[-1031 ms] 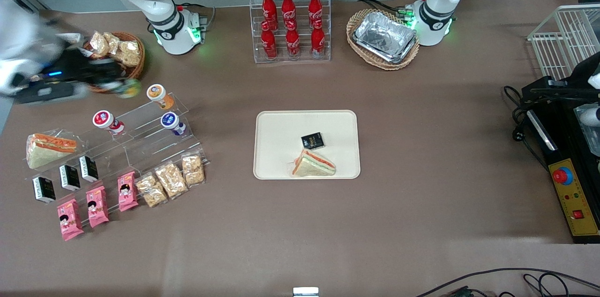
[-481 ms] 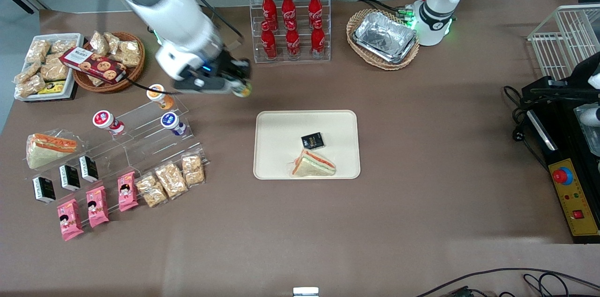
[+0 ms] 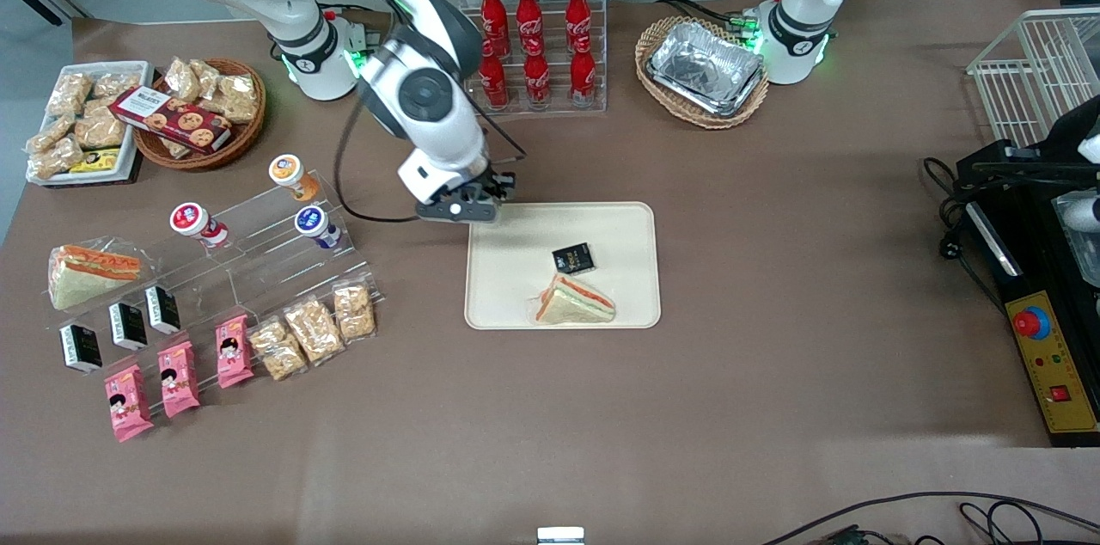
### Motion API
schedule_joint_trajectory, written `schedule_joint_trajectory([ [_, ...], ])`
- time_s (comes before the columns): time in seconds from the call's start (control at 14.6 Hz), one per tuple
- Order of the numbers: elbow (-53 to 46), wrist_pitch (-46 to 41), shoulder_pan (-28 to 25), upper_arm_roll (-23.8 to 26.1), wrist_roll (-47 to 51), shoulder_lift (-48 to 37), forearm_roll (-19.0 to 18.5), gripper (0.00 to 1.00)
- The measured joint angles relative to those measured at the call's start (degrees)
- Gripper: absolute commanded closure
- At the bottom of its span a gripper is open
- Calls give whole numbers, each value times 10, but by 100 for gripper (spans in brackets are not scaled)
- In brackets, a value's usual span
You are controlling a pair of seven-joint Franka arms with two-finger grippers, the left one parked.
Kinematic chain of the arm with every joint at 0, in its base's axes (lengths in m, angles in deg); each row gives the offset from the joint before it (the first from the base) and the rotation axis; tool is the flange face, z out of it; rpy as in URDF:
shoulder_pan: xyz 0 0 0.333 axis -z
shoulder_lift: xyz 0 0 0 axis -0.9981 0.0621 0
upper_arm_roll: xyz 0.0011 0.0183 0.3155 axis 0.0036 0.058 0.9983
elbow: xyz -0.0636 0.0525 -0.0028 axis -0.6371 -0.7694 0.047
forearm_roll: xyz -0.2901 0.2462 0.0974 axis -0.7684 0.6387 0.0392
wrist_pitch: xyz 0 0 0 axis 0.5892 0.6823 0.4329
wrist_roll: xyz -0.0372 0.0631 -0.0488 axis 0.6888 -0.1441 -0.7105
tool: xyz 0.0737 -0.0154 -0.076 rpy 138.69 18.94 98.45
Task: Place green gum on tray
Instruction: 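Lower the bottle onto the tray beside the black gum pack and release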
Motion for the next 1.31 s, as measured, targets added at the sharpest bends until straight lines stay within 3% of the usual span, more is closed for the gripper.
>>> schedule_joint_trajectory([
  [0.41,0,97,-19,-4,37,83,-19,90],
  [0.55,0,117,-19,-7,38,96,-19,83],
  [0.62,0,121,-19,-8,38,100,-20,69],
  [0.76,-1,122,-19,-10,39,102,-20,14],
  [0.82,-1,122,-19,-10,40,102,-20,4],
  [1.31,-1,123,-18,-14,43,105,-20,0],
])
